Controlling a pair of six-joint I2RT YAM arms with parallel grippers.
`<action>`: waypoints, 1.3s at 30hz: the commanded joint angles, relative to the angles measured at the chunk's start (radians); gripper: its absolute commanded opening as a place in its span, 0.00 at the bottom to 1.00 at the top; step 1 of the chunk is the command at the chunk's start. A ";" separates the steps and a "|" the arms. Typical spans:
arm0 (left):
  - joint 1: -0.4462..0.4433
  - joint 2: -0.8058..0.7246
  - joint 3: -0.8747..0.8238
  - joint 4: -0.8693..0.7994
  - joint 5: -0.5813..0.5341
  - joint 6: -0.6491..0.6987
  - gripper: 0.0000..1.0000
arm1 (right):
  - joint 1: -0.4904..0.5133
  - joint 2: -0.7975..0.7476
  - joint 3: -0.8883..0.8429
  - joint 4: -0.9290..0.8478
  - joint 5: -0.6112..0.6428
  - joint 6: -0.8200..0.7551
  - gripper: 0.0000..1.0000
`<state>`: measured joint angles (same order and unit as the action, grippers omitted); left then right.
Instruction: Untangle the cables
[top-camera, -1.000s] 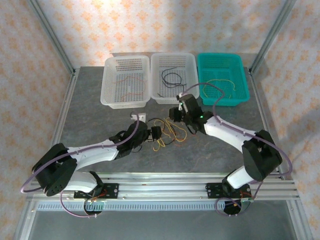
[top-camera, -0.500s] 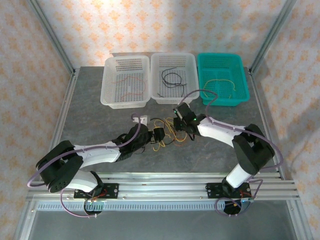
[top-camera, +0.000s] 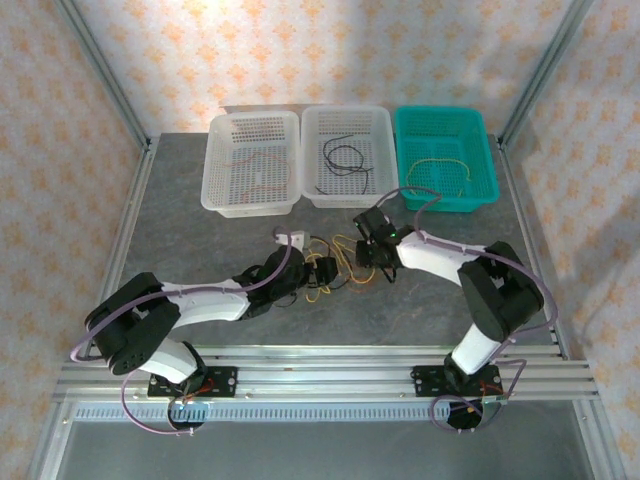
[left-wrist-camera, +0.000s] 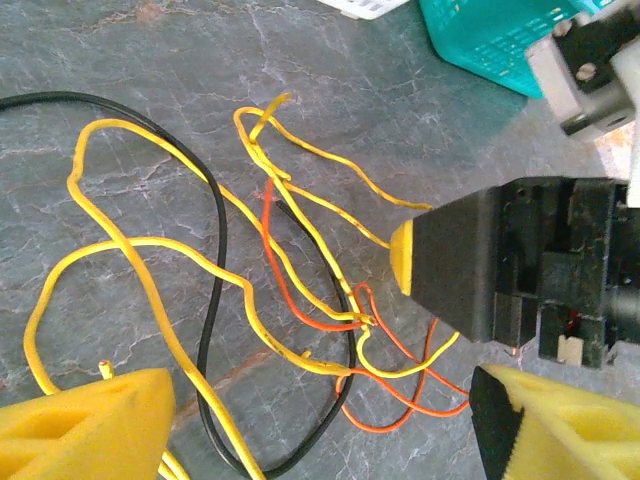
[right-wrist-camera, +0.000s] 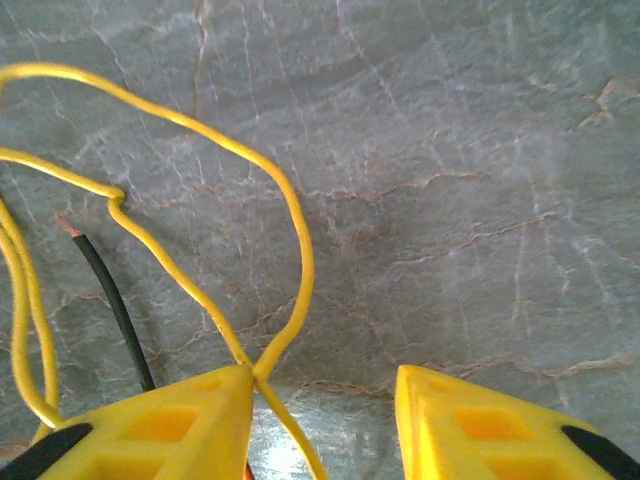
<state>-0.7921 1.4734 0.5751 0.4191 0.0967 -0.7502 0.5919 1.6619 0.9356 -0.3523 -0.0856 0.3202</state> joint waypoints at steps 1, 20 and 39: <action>-0.007 0.018 0.037 0.007 -0.010 0.030 0.79 | -0.004 0.023 -0.009 -0.025 -0.025 0.005 0.38; -0.007 0.179 0.296 -0.287 -0.186 0.093 0.95 | -0.005 -0.133 -0.014 -0.026 -0.025 -0.012 0.00; -0.010 0.347 0.435 -0.364 -0.221 0.140 0.95 | -0.005 -0.476 0.042 -0.033 -0.112 -0.120 0.00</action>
<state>-0.7925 1.8076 0.9943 0.0849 -0.0986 -0.6270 0.5919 1.2289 0.9363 -0.3717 -0.1928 0.2295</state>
